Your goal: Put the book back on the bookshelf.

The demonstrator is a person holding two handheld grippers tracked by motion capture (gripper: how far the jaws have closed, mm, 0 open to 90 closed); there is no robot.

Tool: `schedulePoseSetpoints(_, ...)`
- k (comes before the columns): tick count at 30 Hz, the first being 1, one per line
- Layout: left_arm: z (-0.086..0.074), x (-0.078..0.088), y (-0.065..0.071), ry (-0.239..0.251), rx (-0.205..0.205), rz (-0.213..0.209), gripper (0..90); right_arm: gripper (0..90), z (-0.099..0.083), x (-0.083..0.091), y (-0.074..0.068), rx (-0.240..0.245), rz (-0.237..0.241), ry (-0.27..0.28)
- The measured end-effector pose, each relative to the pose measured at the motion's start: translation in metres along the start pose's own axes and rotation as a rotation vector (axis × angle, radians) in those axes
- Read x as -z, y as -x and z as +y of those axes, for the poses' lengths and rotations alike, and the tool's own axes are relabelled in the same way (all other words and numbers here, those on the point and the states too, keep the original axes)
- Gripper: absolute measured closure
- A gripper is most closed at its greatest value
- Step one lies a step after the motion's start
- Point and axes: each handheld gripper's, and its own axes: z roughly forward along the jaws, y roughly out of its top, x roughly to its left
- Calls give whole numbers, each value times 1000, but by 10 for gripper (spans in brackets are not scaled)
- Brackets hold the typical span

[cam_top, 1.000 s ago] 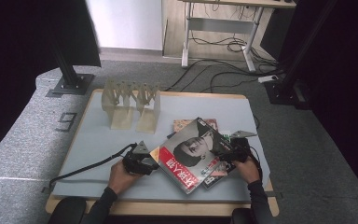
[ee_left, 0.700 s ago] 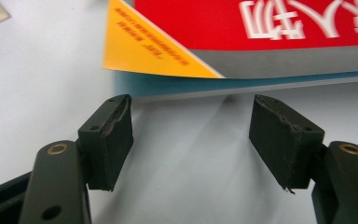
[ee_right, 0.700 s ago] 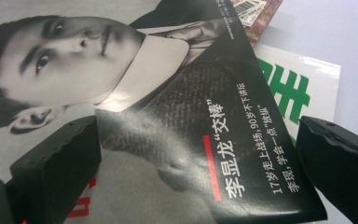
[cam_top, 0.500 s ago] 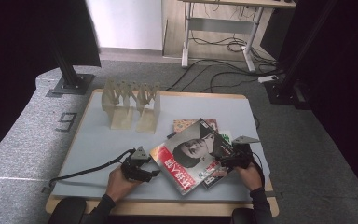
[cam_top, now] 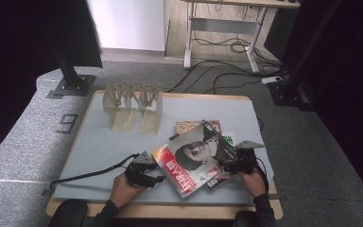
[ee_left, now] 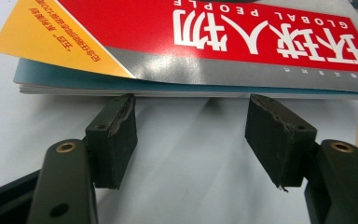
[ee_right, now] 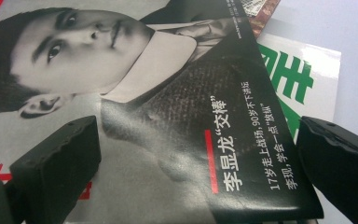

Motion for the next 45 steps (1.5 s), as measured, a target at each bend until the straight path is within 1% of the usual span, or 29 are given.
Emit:
schedulePoseSetpoints(6, 3, 0, -4, 5, 5, 3, 345, 6, -3, 4, -2, 2, -3, -2)
schedulePoseSetpoints(8, 7, 0, -8, 16, 19, 1, 346, 6, -5, 6, -3, -1, -2, -2)
schedulePoseSetpoints(14, 10, -3, -17, 22, 35, -5, 349, 6, -11, 12, -6, -2, -8, 5)
schedulePoseSetpoints(21, 18, -3, -28, 44, 57, -10, 349, 7, -17, 20, -11, -2, -12, 6)
schedulePoseSetpoints(24, 22, -5, -29, 20, 38, 6, 348, 7, -19, 23, -13, -2, -18, 8)
schedulePoseSetpoints(26, 24, -6, -30, 13, 31, 12, 348, 7, -21, 24, -14, -3, -21, 8)
schedulePoseSetpoints(35, 30, -10, -37, 20, 41, 33, 348, 6, -28, 34, -20, -15, -32, 4)
schedulePoseSetpoints(37, 32, -11, -40, 23, 44, 41, 348, 0, -31, 36, -21, -10, -30, -4)
schedulePoseSetpoints(39, 33, -12, -43, 30, 51, 46, 348, 0, -33, 37, -25, 23, -40, -36)
schedulePoseSetpoints(41, 35, -14, -46, 37, 60, 50, 349, 0, -37, 37, -28, 47, -57, -55)
schedulePoseSetpoints(45, 38, -17, -51, 40, 71, 60, 348, 6, -40, 40, -32, 40, -69, -52)
